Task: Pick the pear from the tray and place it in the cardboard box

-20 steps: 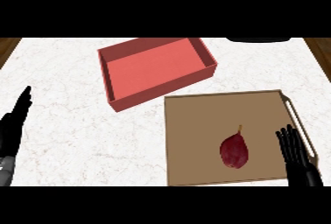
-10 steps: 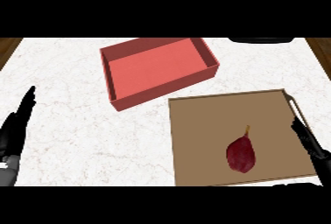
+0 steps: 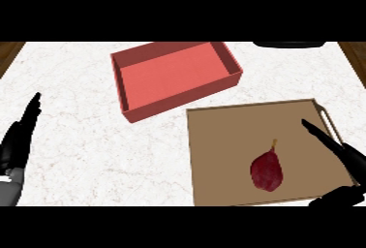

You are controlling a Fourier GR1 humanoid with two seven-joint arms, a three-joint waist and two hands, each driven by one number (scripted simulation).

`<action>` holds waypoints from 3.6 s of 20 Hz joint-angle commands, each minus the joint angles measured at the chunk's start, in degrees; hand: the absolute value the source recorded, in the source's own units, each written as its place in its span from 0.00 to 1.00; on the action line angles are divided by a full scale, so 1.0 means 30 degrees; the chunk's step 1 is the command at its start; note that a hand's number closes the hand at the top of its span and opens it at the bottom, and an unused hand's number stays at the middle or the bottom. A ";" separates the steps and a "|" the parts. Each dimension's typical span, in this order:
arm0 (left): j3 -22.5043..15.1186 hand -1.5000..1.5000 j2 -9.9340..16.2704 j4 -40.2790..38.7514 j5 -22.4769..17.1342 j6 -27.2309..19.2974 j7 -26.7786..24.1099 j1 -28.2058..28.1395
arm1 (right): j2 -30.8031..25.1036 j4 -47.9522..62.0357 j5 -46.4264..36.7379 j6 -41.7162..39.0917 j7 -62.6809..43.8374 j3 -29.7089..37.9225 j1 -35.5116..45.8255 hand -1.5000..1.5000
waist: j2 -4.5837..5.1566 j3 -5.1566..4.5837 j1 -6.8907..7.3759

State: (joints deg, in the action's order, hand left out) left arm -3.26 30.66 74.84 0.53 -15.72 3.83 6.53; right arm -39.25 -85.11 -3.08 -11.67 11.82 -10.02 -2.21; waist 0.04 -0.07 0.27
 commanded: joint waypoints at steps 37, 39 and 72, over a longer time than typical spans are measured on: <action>0.3641 0.50 -0.2955 0.0595 0.3939 0.2784 -0.0248 -0.0415 | 0.6733 -0.3547 -0.5877 -0.6018 -0.7740 0.0578 0.1820 0.00 | -0.0018 0.0024 -0.0060; 0.3706 0.50 -0.3046 0.0241 0.4030 0.2704 0.0185 0.0460 | 0.7479 -0.2230 -0.7347 -0.4992 -0.7090 -0.0338 0.1847 0.00 | -0.0013 0.0027 -0.0060; 0.4850 0.50 -0.2784 0.0522 0.3862 0.4139 -0.0119 -0.0307 | 0.9082 -0.6757 -2.2859 0.0270 -1.8400 -0.2372 0.8690 1.00 | -0.0086 0.0010 -0.0045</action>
State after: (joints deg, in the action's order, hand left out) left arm 10.72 21.44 76.31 12.77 -4.63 3.04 5.52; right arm -11.16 -100.75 -68.52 -9.95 -42.85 -16.07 18.98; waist -0.18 -0.05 -0.09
